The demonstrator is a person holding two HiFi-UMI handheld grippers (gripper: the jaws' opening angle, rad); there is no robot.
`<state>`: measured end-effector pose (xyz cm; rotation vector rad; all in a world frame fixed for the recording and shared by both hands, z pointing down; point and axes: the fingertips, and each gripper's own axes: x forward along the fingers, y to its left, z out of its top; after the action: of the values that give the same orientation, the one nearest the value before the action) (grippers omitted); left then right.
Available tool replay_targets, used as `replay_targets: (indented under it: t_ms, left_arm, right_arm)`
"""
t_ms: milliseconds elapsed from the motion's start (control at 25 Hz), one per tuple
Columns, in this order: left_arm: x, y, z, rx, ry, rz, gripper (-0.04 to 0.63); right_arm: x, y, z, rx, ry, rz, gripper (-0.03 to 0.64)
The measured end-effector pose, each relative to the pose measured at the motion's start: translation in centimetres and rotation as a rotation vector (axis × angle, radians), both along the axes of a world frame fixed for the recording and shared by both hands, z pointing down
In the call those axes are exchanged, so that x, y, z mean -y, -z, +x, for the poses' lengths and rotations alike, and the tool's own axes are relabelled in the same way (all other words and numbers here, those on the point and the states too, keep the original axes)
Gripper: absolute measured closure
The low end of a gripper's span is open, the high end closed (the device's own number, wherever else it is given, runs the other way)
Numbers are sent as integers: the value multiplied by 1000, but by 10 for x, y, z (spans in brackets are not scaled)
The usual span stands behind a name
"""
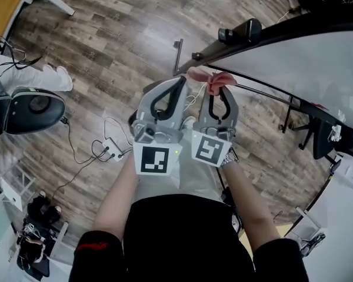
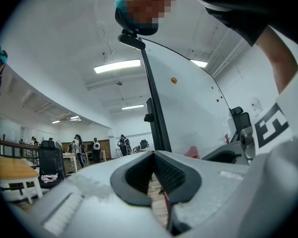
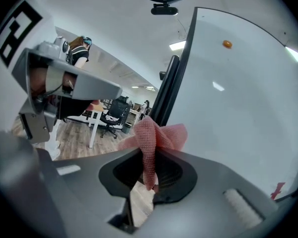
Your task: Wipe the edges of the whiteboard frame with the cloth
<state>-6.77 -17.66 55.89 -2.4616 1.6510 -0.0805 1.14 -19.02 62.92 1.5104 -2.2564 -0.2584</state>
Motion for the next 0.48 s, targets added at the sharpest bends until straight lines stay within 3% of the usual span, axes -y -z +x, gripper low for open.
replay_targets:
  t_ms: [480]
  left_arm:
    - [-21, 53, 30, 16, -35, 47, 597]
  right_arm:
    - [-23, 86, 22, 149, 21, 127, 563]
